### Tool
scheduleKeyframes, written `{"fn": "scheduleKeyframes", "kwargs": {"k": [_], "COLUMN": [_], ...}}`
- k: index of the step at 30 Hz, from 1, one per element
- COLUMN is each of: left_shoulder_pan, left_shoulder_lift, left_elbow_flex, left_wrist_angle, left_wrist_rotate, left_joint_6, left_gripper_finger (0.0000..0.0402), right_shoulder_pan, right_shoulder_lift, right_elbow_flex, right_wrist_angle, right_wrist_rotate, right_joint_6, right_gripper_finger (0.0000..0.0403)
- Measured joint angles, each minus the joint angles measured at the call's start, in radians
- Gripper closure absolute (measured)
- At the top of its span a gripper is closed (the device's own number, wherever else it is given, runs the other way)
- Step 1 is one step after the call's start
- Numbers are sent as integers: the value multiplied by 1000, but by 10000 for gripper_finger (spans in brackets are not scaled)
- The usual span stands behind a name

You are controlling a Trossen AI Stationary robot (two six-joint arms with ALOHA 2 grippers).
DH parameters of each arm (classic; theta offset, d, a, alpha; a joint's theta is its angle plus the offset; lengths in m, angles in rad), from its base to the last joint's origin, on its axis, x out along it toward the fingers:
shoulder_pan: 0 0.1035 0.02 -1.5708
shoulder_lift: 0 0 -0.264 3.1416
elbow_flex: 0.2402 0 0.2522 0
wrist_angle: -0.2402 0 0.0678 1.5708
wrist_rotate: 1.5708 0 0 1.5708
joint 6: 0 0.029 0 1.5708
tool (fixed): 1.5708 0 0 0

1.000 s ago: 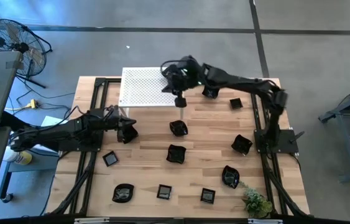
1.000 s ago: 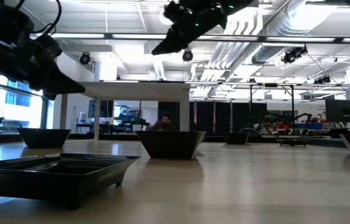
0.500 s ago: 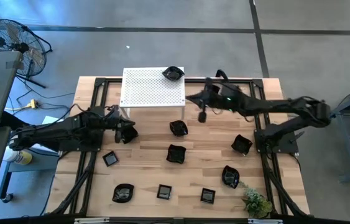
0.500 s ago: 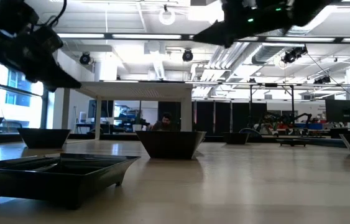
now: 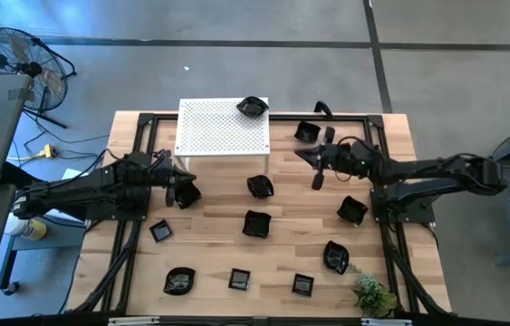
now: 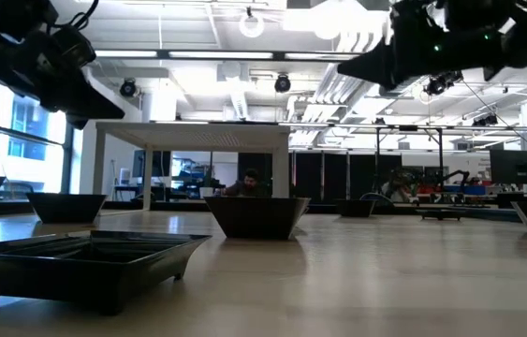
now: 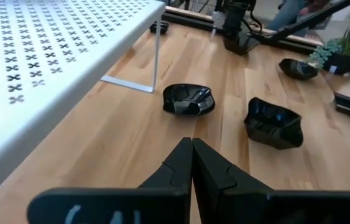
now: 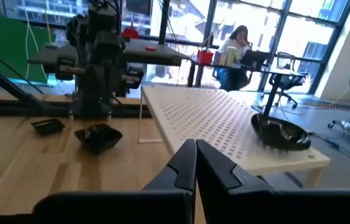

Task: Pick & Place Mini shaped plates
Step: Put the black distorted square plate on the shelf

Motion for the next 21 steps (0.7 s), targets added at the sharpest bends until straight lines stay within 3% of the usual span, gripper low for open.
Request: {"fn": "scheduleKeyframes", "kwargs": {"k": [10,21], "left_shoulder_pan": [-23,-348], "left_shoulder_lift": [112,427], "left_elbow_flex": [157,346], "left_wrist_angle": [-145,-290], "left_wrist_rotate": [-32,-250], "left_joint_6": [-15,-109], "left_gripper_finger": [401,401], "right_shoulder_pan": [0,0], "right_shoulder_lift": [2,2], "right_elbow_flex": [-55,-145], "right_wrist_angle": [16,128], "right_wrist_rotate": [1,-1], "right_joint_6": [5,-1], "right_gripper_finger": [402,402]}}
